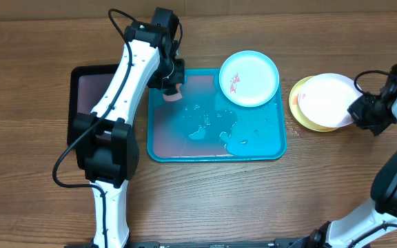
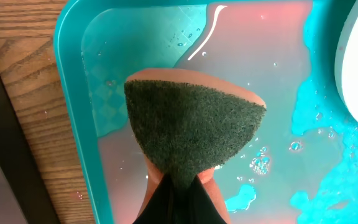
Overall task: Clean dirty plates on tray and stack at the side
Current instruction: 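Carry the white plate right and stack it on the yellow plate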
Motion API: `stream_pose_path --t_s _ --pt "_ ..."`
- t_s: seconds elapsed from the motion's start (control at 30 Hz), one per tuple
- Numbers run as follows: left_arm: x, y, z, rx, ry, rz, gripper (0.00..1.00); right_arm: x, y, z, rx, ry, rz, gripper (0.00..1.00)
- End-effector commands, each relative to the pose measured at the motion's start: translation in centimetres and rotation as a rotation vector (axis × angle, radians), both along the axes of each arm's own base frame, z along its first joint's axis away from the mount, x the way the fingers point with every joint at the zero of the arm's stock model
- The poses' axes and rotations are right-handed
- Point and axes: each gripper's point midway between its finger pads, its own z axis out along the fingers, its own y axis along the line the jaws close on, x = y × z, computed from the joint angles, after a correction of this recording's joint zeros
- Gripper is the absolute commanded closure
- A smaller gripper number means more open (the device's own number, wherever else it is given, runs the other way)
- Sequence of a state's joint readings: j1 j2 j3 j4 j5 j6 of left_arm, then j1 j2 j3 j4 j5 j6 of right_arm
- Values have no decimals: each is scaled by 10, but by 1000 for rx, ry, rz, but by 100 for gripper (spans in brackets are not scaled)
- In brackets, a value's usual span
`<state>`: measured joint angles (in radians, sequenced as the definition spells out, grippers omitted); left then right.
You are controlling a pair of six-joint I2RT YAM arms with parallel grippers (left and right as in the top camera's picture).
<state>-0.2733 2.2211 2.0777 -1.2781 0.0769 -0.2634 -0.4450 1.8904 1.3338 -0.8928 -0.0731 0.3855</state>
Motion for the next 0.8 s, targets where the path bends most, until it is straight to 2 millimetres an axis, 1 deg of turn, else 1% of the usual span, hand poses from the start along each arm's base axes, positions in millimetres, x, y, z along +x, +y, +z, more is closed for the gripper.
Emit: stream_pose_path --t_s 0.0,0.07,0.2,0.23,0.27,0.33,0.43,0.5,0.6,0.77 --pt "5 -1 5 -2 -22 13 96 8 4 3 -6 -17 7 96" --pt "5 -1 5 -3 -24 13 95 10 10 3 -3 -18 24 90" --pt "5 -1 5 -3 -24 13 96 14 25 3 0 -13 82 83" --pt "5 -1 5 -3 -24 13 96 14 29 3 -1 -10 104 78" --pt "5 -1 5 -3 -24 13 96 15 33 2 -1 -7 116 71" --pt "5 -1 5 -3 -24 13 96 17 40 3 4 -8 131 64" --pt "5 -1 5 -3 -24 13 96 23 51 10 36 -26 155 55" --pt "5 -1 5 -3 -24 12 96 31 61 20 75 -54 176 53" --pt "5 -2 5 -3 -25 13 96 47 84 36 133 -115 239 53" --pt "5 -2 5 -3 -25 13 96 74 144 56 289 -251 371 52"
